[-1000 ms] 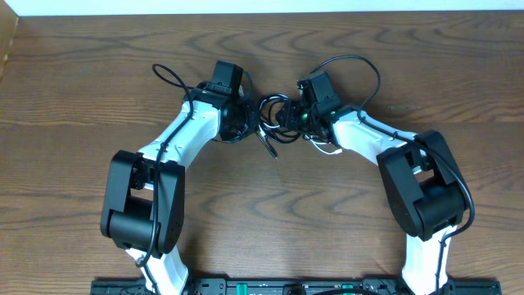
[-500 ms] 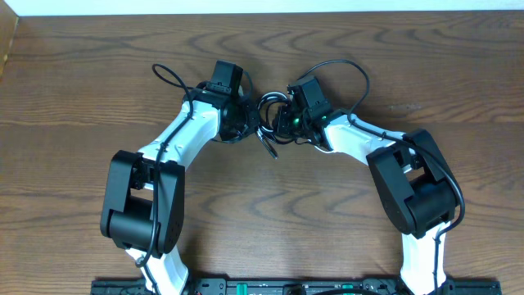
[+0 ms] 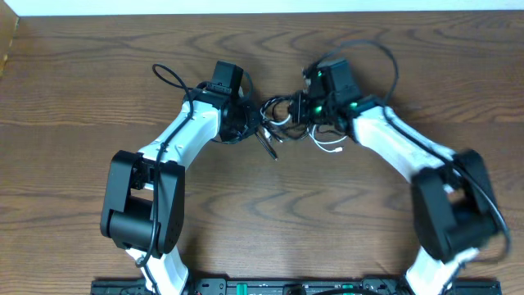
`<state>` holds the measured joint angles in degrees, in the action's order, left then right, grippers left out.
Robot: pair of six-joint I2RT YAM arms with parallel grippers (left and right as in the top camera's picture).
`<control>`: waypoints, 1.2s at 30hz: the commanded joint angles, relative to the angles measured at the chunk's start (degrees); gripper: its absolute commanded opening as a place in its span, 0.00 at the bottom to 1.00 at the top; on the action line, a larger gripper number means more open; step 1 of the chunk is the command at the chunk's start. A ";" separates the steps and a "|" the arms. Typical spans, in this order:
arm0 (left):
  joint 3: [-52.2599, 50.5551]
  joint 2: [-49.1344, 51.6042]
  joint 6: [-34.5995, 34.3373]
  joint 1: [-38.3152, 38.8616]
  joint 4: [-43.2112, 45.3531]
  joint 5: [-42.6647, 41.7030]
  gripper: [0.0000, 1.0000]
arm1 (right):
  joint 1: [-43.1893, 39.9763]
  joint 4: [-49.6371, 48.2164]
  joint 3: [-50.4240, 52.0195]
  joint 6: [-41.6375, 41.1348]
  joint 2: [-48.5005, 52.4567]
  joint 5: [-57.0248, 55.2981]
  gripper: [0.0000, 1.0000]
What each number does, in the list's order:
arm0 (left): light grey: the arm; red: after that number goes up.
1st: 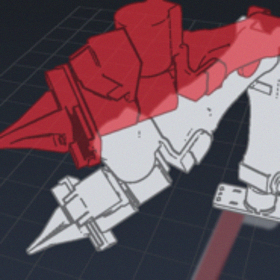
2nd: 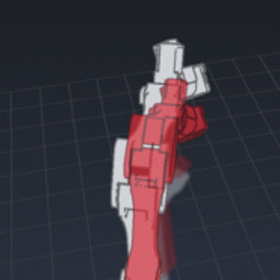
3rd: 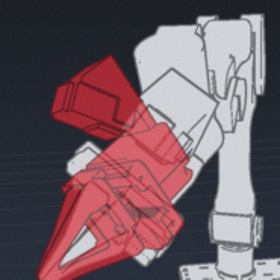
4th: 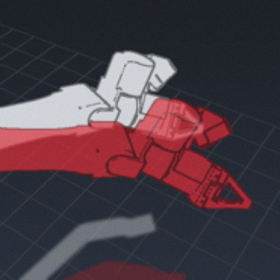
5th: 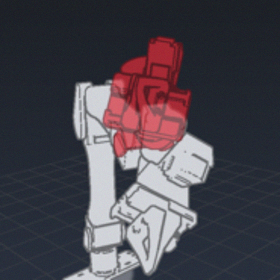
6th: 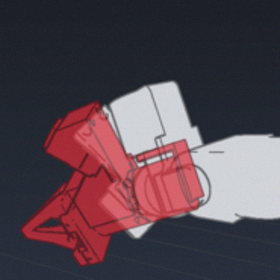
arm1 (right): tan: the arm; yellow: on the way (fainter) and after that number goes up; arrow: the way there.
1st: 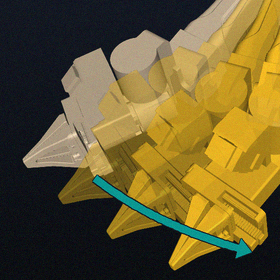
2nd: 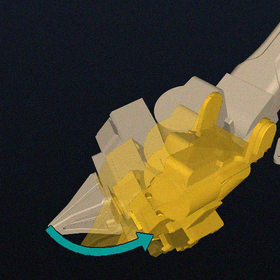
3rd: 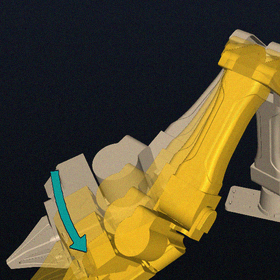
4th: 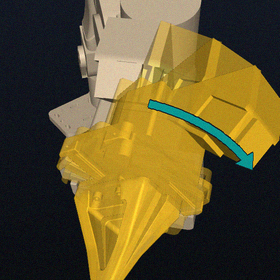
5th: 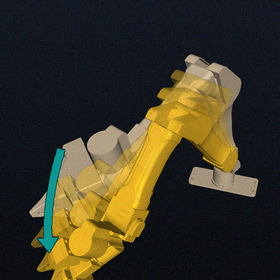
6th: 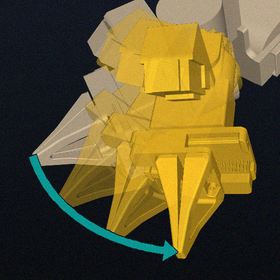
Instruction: Untangle cables
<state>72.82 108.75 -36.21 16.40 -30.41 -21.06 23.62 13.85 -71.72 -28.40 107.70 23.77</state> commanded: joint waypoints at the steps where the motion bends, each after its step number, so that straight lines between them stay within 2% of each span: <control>1: -0.28 -0.04 -0.48 0.07 -0.20 0.63 0.08 | -0.04 1.51 -0.22 5.44 -7.74 0.98 0.01; 11: -0.31 -0.04 -0.48 0.07 -0.17 0.81 0.09 | -0.07 5.46 -0.22 9.03 -15.26 0.37 0.01; 15: -0.26 -0.04 1.40 0.04 0.31 0.79 0.15 | -0.04 6.99 -0.22 10.49 -14.29 -2.29 0.01; 20: 1.27 -0.61 6.71 -0.09 0.57 -0.83 0.17 | -0.07 7.39 -0.22 11.76 -11.06 -2.82 0.09; 23: 1.86 -1.68 7.06 -0.02 1.01 -0.98 0.17 | -0.04 7.15 -0.22 14.08 -8.92 -2.82 0.15; 25: 1.86 -1.95 7.04 -0.04 1.36 -0.96 0.28 | -0.04 6.71 -0.22 15.67 -7.61 -2.82 0.19; 26: 1.79 -1.81 6.99 -0.04 1.38 -0.70 0.41 | -0.04 6.51 -0.22 16.55 -6.34 -2.86 0.21; 28: 1.75 -1.42 6.14 -0.04 1.42 0.35 0.49 | -0.09 6.38 -0.22 16.50 -5.29 -2.89 0.21; 31: 1.55 -0.72 2.56 -0.04 2.23 3.69 0.52 | -0.50 6.12 -0.22 16.20 -4.31 -2.93 0.21; 36: 1.53 1.68 -5.14 0.00 5.29 6.14 0.53 | -2.01 6.14 -0.22 16.24 -4.04 -2.86 0.22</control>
<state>72.99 108.79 -35.53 16.45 -26.04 -17.69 22.74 20.03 -71.72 -13.13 103.22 21.04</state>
